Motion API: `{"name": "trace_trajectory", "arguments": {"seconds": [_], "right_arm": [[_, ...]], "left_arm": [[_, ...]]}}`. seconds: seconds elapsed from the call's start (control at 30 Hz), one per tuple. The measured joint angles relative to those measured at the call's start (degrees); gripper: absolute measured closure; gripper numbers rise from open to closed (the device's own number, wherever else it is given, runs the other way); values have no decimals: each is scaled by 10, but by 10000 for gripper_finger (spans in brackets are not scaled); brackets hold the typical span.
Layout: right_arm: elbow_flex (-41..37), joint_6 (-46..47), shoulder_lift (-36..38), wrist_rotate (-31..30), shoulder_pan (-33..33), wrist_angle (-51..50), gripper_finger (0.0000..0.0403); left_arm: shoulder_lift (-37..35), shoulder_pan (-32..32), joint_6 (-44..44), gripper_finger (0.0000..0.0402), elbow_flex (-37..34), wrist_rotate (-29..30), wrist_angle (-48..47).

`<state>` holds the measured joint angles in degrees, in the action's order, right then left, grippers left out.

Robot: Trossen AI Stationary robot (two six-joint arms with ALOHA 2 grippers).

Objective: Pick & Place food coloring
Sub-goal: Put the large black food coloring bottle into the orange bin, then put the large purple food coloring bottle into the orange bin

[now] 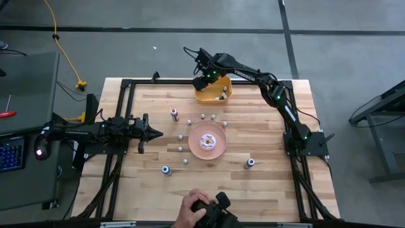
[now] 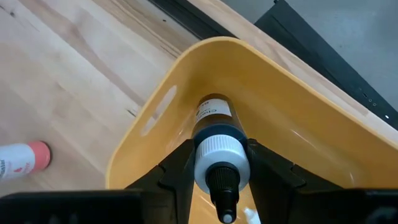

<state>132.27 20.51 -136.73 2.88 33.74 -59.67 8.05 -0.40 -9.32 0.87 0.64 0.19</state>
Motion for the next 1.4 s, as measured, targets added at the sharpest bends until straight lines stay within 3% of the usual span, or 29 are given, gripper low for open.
{"name": "trace_trajectory", "arguments": {"seconds": [0.6, 1.0, 1.4], "right_arm": [[0, -13, 0, -9, 0, -10, 278], [0, -13, 1, -10, 0, -13, 248], [0, -1, 1, -10, 0, 19, 244]], "left_arm": [[0, 0, 0, 401, 0, 0, 0], [0, 0, 0, 401, 0, 0, 0], [0, 0, 0, 401, 0, 0, 0]]}}
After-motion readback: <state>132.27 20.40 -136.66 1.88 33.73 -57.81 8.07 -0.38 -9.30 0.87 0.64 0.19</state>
